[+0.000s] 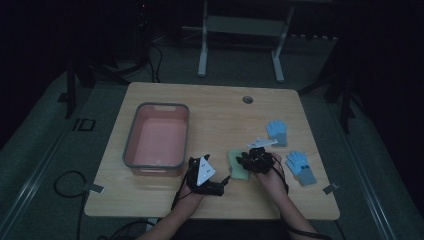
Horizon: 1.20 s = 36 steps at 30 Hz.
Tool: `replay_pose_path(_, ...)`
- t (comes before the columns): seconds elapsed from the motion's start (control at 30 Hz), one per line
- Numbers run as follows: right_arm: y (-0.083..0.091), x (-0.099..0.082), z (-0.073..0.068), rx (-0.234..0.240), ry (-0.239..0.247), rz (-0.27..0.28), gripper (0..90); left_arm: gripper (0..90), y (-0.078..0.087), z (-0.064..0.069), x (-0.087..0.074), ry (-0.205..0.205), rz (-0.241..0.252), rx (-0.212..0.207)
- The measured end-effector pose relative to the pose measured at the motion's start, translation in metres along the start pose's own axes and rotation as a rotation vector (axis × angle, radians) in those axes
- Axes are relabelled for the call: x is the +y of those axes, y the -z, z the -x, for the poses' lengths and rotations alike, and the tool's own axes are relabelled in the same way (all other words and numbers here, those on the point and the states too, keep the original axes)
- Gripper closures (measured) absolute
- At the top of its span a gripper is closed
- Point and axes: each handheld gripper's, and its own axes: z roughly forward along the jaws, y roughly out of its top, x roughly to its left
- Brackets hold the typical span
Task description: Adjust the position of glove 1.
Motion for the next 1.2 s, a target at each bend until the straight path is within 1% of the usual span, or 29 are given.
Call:
replay_pose_path(0.03, 0.0, 0.0, 0.0, 0.0, 0.0, 0.0, 67.0, 1.1, 0.0, 0.0, 0.0, 0.0, 0.0, 0.0)
replay_pose_path(0.07, 0.004, 0.001, 0.001, -0.003, 0.012, 0.009, 67.0, 1.1, 0.0, 0.0, 0.0, 0.0, 0.002, 0.0)
replay_pose_path(0.1, 0.012, 0.003, 0.005, 0.003, 0.035, 0.023, 67.6, 1.1, 0.0, 0.0, 0.0, 0.0, 0.001, -0.001)
replay_pose_path(0.17, 0.018, 0.003, 0.009, 0.005, 0.054, 0.019, 69.0, 1.1, 0.0, 0.0, 0.0, -0.001, 0.0, -0.001)
replay_pose_path(0.23, 0.024, 0.003, 0.013, 0.017, 0.069, 0.021, 69.9, 1.1, 0.0, 0.0, 0.0, -0.001, 0.0, -0.002)
replay_pose_path(0.27, 0.027, 0.002, 0.015, 0.009, 0.074, 0.02, 70.0, 1.1, 0.0, 0.0, 0.0, -0.001, 0.0, -0.001)
replay_pose_path(0.33, 0.032, 0.0, 0.02, 0.023, 0.077, 0.015, 70.0, 1.1, 0.0, 0.0, 0.0, 0.0, 0.0, -0.001)
replay_pose_path(0.37, 0.035, -0.001, 0.022, 0.023, 0.081, 0.016, 70.0, 1.1, 0.0, 0.0, 0.0, 0.0, 0.0, -0.001)
replay_pose_path(0.43, 0.038, -0.006, 0.027, 0.041, 0.087, 0.011, 70.0, 1.1, 0.0, 0.0, 0.0, 0.0, 0.001, -0.001)
replay_pose_path(0.47, 0.039, -0.009, 0.029, 0.043, 0.098, 0.014, 70.0, 1.1, 0.0, 0.0, 0.0, 0.0, 0.001, 0.0)
replay_pose_path(0.53, 0.041, -0.014, 0.034, 0.048, 0.111, -0.002, 69.7, 1.1, 0.0, 0.0, 0.0, -0.002, -0.001, 0.0)
replay_pose_path(0.57, 0.043, -0.017, 0.035, 0.048, 0.11, -0.003, 69.8, 1.1, 0.0, 0.0, 0.0, -0.002, -0.001, 0.0)
replay_pose_path(0.63, 0.046, -0.023, 0.039, 0.061, 0.116, -0.006, 69.6, 1.1, 0.0, 0.0, 0.0, -0.003, -0.001, 0.0)
replay_pose_path(0.7, 0.049, -0.028, 0.042, 0.054, 0.118, -0.014, 69.2, 1.1, 0.0, 0.0, 0.0, -0.003, -0.001, 0.001)
replay_pose_path(0.9, 0.057, -0.044, 0.052, 0.045, 0.093, -0.031, 67.5, 1.1, 0.0, 0.0, 0.0, -0.001, -0.001, 0.001)
replay_pose_path(1.03, 0.055, -0.051, 0.054, 0.04, 0.087, -0.046, 63.9, 1.1, 0.0, 0.0, 0.0, -0.001, -0.001, 0.001)
replay_pose_path(1.07, 0.054, -0.053, 0.055, 0.042, 0.084, -0.052, 62.5, 1.1, 0.0, 0.0, 0.0, -0.001, -0.001, 0.001)
replay_pose_path(1.1, 0.049, -0.058, 0.057, 0.032, 0.073, -0.069, 60.9, 1.1, 0.0, 0.0, 0.0, 0.0, -0.001, 0.002)
replay_pose_path(1.17, 0.046, -0.061, 0.057, 0.028, 0.069, -0.066, 61.0, 1.1, 0.0, 0.0, 0.0, -0.001, -0.001, 0.002)
replay_pose_path(1.2, 0.046, -0.062, 0.056, 0.023, 0.073, -0.065, 63.0, 1.1, 0.0, 0.0, 0.0, -0.001, 0.0, 0.001)
